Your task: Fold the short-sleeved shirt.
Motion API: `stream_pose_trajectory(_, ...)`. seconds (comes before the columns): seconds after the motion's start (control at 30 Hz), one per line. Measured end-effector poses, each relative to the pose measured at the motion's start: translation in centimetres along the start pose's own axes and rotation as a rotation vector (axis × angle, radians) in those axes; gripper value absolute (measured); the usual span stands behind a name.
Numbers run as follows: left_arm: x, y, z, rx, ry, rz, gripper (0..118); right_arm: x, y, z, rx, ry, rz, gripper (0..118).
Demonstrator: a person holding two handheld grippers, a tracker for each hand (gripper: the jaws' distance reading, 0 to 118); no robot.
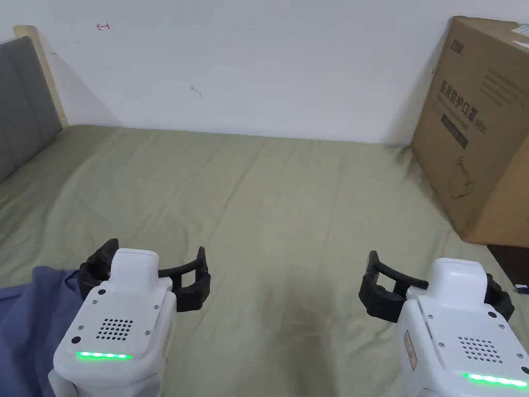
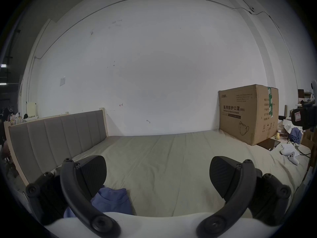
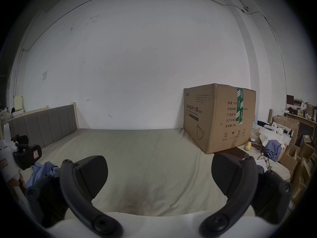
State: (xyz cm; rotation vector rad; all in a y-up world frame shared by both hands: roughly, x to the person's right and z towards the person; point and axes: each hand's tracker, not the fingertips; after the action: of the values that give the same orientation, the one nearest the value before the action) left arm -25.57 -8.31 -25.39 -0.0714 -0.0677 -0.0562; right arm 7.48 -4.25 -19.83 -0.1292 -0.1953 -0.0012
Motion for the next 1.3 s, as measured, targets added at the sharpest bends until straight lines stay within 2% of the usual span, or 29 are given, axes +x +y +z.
stream_pose_trajectory(1.3, 0.52, 0.37, 0.17, 0.013, -0.003, -0.019, 117, -0.26, 0.40, 0.44, 0.010, 0.013, 0.028, 118)
